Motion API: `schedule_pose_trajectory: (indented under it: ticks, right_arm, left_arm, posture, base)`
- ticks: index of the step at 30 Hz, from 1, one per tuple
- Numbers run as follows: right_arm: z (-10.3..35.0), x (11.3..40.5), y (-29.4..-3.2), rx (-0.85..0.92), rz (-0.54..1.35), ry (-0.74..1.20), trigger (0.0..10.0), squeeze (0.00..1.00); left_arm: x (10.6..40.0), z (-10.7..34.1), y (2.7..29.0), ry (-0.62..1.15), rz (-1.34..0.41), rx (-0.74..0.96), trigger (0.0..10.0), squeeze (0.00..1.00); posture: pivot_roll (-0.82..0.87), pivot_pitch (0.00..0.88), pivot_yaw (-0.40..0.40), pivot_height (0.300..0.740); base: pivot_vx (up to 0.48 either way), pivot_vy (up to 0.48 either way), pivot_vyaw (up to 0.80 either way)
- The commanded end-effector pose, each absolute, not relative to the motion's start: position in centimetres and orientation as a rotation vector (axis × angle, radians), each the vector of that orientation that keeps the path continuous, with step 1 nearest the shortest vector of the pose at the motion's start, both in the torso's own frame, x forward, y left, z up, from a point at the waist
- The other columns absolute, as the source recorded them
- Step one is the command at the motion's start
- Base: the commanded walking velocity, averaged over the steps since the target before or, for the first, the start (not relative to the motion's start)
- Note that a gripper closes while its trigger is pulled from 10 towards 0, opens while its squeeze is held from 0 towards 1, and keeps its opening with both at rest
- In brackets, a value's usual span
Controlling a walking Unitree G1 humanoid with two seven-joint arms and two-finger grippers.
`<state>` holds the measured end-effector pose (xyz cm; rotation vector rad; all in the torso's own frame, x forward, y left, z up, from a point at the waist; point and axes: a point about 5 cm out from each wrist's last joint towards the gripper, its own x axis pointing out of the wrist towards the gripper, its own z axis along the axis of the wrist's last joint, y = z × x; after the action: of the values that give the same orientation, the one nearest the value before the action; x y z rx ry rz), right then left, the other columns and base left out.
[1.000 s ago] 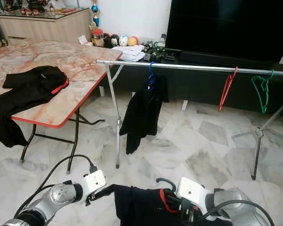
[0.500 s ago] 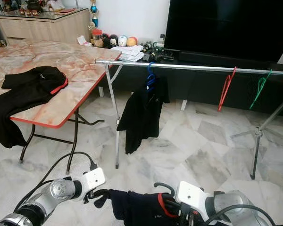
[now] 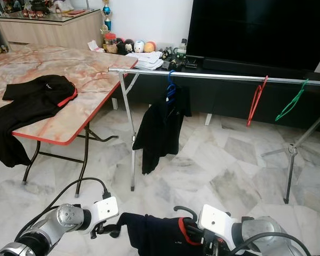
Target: Hang hanger
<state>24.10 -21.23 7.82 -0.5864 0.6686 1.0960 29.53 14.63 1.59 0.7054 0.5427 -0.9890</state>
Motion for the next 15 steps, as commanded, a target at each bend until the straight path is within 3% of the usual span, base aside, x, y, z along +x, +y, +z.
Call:
schedule_pose_trajectory:
  ticks: [1, 11, 12, 13, 14, 15]
  right_arm:
    - [8.7, 24.3, -20.7, -0.582, 1.103, 0.623, 10.0, 0.00]
    - [9.6, 24.4, -20.2, -0.571, 1.115, 0.587, 10.0, 0.00]
    - [9.7, 24.4, -20.1, -0.573, 1.119, 0.584, 10.0, 0.00]
    - [9.7, 24.4, -20.1, -0.573, 1.119, 0.584, 10.0, 0.00]
    - [9.8, 24.4, -20.0, -0.571, 1.119, 0.579, 10.0, 0.00]
    - [9.9, 24.5, -20.0, -0.572, 1.119, 0.579, 10.0, 0.00]
  left_arm:
    - [29.5, 1.5, 14.9, 0.558, -0.976, 0.734, 10.0, 0.00]
    - [30.1, 1.8, 14.7, 0.520, -0.894, 0.715, 10.0, 0.00]
    - [30.2, 1.8, 14.7, 0.515, -0.885, 0.717, 7.0, 0.00]
    - [30.2, 1.8, 14.7, 0.515, -0.885, 0.717, 7.0, 0.00]
    - [30.3, 1.9, 14.8, 0.509, -0.862, 0.716, 0.0, 0.00]
    - [30.4, 2.0, 14.9, 0.507, -0.851, 0.713, 0.0, 0.00]
  posture:
    - [0.01, 0.009, -0.015, 0.740]
    - [0.01, 0.006, -0.017, 0.740]
    - [0.01, 0.008, -0.017, 0.740]
    - [0.01, 0.008, -0.017, 0.740]
    - [0.01, 0.009, -0.018, 0.740]
    - [0.01, 0.009, -0.018, 0.740]
  base:
    - [0.000, 0.000, 0.00]
    - [0.000, 0.000, 0.00]
    - [0.000, 0.000, 0.00]
    - [0.000, 0.000, 0.00]
    - [0.000, 0.000, 0.00]
    - [0.000, 0.000, 0.00]
